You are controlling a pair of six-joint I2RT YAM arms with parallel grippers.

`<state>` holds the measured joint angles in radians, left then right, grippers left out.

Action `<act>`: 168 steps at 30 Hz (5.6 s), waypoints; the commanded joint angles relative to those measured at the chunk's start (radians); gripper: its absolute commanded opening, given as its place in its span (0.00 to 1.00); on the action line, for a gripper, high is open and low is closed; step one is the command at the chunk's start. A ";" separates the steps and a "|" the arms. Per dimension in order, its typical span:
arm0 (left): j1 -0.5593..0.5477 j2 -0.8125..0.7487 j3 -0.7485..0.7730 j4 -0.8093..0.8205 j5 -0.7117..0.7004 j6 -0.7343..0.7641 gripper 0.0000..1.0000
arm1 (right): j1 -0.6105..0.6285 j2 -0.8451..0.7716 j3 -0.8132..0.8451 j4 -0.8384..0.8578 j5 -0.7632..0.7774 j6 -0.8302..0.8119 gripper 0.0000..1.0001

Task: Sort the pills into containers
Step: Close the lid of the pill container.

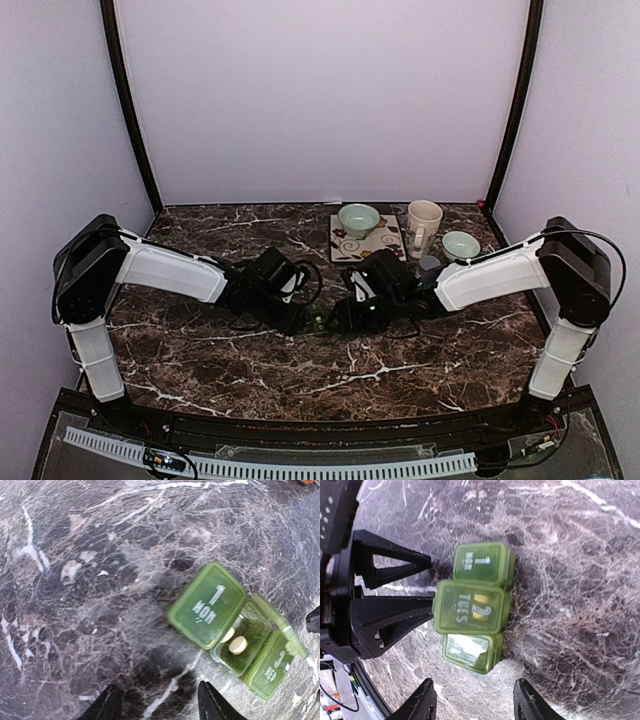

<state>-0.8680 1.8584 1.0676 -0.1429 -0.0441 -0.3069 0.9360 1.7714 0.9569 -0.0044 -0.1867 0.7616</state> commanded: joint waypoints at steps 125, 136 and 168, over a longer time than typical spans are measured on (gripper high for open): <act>0.029 0.041 -0.007 0.035 0.013 0.017 0.53 | -0.043 0.385 0.311 -0.236 -0.102 -0.068 0.33; 0.036 0.012 -0.011 0.039 0.001 0.010 0.53 | -0.044 0.310 0.279 -0.147 -0.127 -0.058 0.59; 0.096 -0.499 -0.027 0.090 -0.410 0.142 0.82 | -0.095 -0.149 0.260 -0.149 0.441 -0.363 0.69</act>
<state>-0.8089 1.4879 1.0885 -0.1757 -0.3382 -0.2314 0.8669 1.6833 1.1812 -0.1368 0.0738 0.4942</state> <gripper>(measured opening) 0.796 0.683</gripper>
